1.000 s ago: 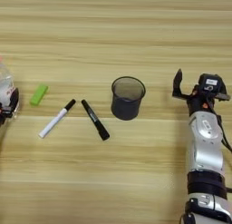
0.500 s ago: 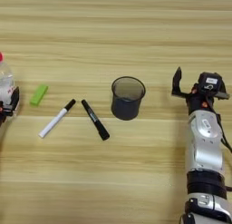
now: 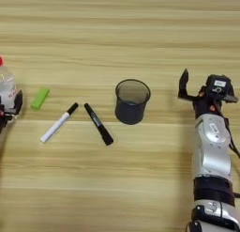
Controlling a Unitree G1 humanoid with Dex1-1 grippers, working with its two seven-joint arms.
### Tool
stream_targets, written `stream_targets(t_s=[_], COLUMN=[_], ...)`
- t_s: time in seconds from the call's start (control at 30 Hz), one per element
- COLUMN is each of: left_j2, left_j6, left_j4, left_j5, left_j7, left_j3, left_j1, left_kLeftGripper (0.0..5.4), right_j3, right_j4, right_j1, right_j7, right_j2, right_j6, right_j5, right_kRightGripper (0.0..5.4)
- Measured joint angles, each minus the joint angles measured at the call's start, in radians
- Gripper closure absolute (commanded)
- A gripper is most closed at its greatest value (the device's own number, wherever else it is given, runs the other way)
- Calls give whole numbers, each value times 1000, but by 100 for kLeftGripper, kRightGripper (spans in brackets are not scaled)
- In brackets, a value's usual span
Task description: Move the objects on the table
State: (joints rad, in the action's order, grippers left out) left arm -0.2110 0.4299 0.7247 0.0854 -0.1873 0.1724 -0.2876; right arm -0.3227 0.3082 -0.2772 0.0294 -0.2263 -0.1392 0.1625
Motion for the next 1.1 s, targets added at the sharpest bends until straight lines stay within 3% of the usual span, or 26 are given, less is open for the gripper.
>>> stream_targets(t_s=[0.3,0.73,1.1], left_j2=[4,4,1], left_j6=[-23,-33,-119], left_j4=[-22,-65,-297], left_j5=[-6,-6,-14], left_j7=[7,26,-5], left_j3=[-20,-20,-48], left_j1=[15,45,201], left_kLeftGripper=[2,2,2], right_j3=[0,1,5], right_j4=[0,0,-30], right_j1=[0,0,2], right_j7=[0,0,-3], right_j2=[0,0,0], right_j6=[0,0,2], right_j5=[1,1,1], right_kRightGripper=[0,0,0])
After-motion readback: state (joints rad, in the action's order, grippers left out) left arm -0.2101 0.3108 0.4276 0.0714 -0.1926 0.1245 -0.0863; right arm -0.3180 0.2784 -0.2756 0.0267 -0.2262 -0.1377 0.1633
